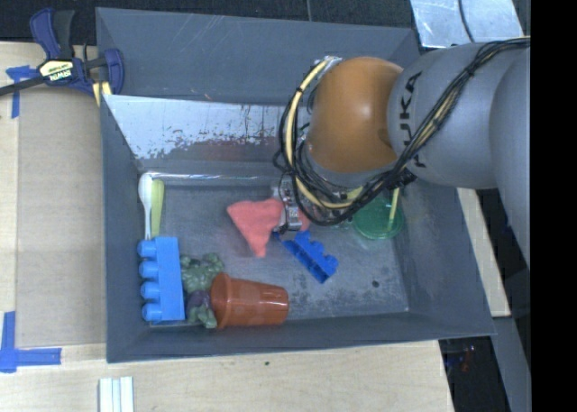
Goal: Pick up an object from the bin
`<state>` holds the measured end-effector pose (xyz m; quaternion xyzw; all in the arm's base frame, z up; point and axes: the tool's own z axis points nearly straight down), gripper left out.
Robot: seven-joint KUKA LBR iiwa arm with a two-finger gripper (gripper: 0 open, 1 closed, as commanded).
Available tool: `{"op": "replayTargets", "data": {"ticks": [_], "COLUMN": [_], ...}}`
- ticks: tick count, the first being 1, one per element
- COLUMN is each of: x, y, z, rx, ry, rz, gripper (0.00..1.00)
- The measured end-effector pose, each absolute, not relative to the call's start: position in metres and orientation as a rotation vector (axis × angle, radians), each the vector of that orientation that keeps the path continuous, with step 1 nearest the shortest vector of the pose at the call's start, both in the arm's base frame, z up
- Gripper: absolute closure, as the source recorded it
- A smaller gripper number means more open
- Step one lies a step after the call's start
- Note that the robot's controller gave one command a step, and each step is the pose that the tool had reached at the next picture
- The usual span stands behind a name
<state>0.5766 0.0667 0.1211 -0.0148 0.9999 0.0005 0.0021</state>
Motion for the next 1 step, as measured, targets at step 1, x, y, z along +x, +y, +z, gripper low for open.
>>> {"op": "replayTargets", "data": {"ticks": [1], "x": [0.5733], "y": [0.0733], "z": [0.1976], "rx": [-0.067], "ry": [3.135], "rz": [0.001], "gripper": [1.0]}}
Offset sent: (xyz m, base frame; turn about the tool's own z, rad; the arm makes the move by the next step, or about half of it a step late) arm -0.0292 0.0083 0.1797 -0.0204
